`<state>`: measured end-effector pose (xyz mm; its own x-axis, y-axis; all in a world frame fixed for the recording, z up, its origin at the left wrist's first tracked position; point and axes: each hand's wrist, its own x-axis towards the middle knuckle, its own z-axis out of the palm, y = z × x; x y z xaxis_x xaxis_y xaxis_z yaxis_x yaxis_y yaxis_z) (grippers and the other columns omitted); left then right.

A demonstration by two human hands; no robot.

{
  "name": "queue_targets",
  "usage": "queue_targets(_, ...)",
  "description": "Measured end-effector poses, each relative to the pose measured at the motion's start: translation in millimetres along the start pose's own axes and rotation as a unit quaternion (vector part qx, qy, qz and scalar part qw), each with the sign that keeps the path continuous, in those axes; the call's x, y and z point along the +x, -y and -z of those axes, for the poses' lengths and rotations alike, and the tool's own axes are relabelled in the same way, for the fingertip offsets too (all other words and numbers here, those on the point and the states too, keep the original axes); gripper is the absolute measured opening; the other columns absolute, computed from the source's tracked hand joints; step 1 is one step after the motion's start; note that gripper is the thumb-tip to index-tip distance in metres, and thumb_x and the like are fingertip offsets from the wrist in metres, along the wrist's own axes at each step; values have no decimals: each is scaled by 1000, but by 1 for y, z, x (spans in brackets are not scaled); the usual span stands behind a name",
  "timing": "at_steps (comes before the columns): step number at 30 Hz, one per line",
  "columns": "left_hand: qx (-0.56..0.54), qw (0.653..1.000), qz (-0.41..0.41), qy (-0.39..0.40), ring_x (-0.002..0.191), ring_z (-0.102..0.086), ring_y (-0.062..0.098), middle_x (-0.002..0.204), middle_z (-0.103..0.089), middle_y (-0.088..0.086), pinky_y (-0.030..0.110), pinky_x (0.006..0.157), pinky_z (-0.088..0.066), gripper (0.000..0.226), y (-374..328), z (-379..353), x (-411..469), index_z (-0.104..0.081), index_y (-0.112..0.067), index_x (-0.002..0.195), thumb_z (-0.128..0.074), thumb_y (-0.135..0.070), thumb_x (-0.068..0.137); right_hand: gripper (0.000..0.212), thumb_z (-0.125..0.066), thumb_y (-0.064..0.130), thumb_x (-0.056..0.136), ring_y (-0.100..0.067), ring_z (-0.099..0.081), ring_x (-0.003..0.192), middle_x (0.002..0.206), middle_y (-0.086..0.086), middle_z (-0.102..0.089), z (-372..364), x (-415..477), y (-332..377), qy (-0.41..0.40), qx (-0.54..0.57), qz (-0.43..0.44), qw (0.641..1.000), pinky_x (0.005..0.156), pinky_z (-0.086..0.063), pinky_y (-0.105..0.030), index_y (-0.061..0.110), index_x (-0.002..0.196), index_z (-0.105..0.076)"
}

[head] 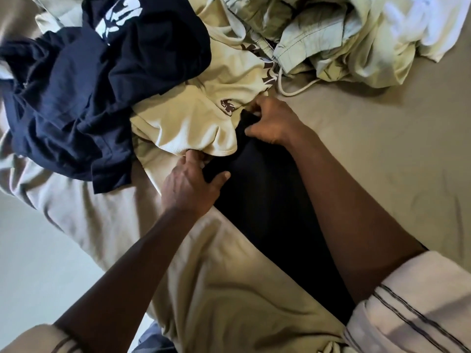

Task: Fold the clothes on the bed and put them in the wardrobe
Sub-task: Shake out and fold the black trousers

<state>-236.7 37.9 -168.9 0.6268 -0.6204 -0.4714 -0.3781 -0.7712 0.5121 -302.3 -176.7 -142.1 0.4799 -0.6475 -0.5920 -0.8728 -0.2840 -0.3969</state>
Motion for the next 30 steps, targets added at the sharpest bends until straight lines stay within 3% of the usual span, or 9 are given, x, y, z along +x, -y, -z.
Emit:
queue_targets(4,-7,999,24,20,113,-61,32,119,-64,8,37,89,-43,44,-3,-6,8,-62,-22,123,-76,-45,88,47,-71,14,84,-29,-60,118,128,-7,-60,-2,0,9,9,-119,13,993,100,-52,-42,23,129,-62)
queue_targets(9,-44,999,-1,-4,75,-51,22,83,-54,1,31,67,-35,21,-13,-2,-7,-57,-16,81,-69,-30,88,36,-67,9,87,-25,-46,130,137,-4,-49,9,-23,6,-92,-151,58,983,105,-45,-39,28,117,-67)
queue_targets(12,-95,992,-75,-42,60,-52,8,61,-50,-9,17,55,-34,26,-21,5,-35,-50,-19,77,-74,-22,86,28,-64,8,87,-23,-55,107,125,-3,-43,8,-58,-9,-172,-109,64,977,88,-49,-36,28,108,-64)
queue_targets(15,-116,977,-175,-42,72,-59,-2,78,-59,-19,11,62,-38,30,-40,1,-76,-57,-23,102,-80,-18,84,26,-60,6,82,-10,-58,87,114,-3,-50,6,-98,-43,-261,93,27,960,83,-51,-24,25,99,-64)
queue_targets(18,-128,959,-250,34,95,-64,2,112,-67,-16,9,80,-46,60,-58,-25,-109,-51,-26,137,-79,-14,85,33,-53,-1,76,6,-57,83,105,-4,-64,-12,-135,-85,-339,332,-35,880,88,-50,-19,27,89,-62)
queue_targets(22,-72,943,-311,94,111,-61,12,132,-64,1,24,95,-50,65,-75,-87,-136,-51,-13,147,-75,-15,87,31,-47,-9,91,-10,-64,85,97,-1,-67,-35,-174,-144,-379,519,-171,747,78,-52,-30,14,99,-66)
queue_targets(25,0,938,-330,103,95,-64,22,113,-64,5,42,81,-56,56,-84,-133,-155,-55,-11,143,-71,-15,89,21,-50,32,108,-23,-68,92,107,-4,-72,-45,-191,-189,-319,631,-251,661,76,-55,-37,21,114,-66)
queue_targets(28,38,934,-337,113,90,-64,26,109,-63,6,43,78,-54,51,-88,-156,-164,-58,-12,139,-69,-15,89,38,-60,56,97,-22,-71,103,118,-1,-70,-54,-195,-216,-236,595,-276,717,83,-60,-40,27,121,-63)
queue_targets(30,57,929,-343,125,92,-65,26,109,-64,5,44,79,-54,49,-89,-163,-168,-59,-14,137,-67,-18,89,50,-77,33,93,-15,-71,99,115,-1,-68,-60,-198,-224,-238,547,-257,760,81,-61,-30,20,137,-57)
